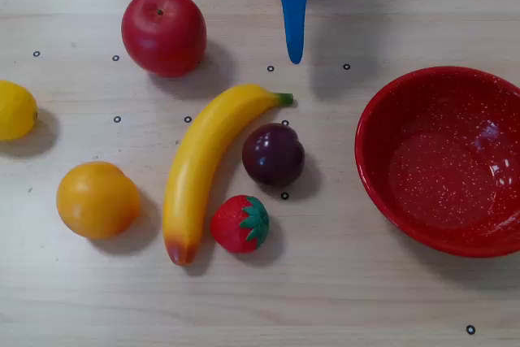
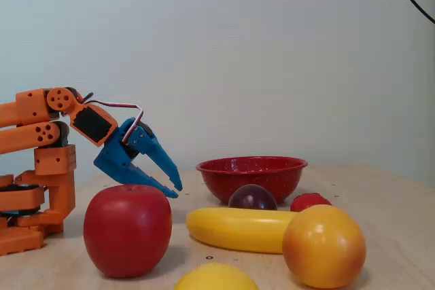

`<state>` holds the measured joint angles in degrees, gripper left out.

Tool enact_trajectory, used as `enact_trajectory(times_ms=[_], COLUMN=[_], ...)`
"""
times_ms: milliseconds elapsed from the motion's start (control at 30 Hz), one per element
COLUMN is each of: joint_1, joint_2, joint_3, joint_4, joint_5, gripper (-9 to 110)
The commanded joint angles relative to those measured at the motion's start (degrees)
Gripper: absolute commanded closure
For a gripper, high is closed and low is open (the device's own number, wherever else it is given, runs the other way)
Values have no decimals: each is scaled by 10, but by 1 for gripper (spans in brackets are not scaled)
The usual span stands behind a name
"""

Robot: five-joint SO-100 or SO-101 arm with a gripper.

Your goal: Put the lemon in the red bowl.

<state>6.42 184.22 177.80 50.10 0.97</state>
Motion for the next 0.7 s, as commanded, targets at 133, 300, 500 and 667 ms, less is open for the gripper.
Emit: enact_trajectory(times_ms=[133,300,500,667], joint_1=[4,4,4,-1], joint_2=[9,9,9,8], joint_3=[9,9,9,8], joint_4=[4,4,4,4], joint_5=[17,16,18,13], gripper=[101,101,101,101])
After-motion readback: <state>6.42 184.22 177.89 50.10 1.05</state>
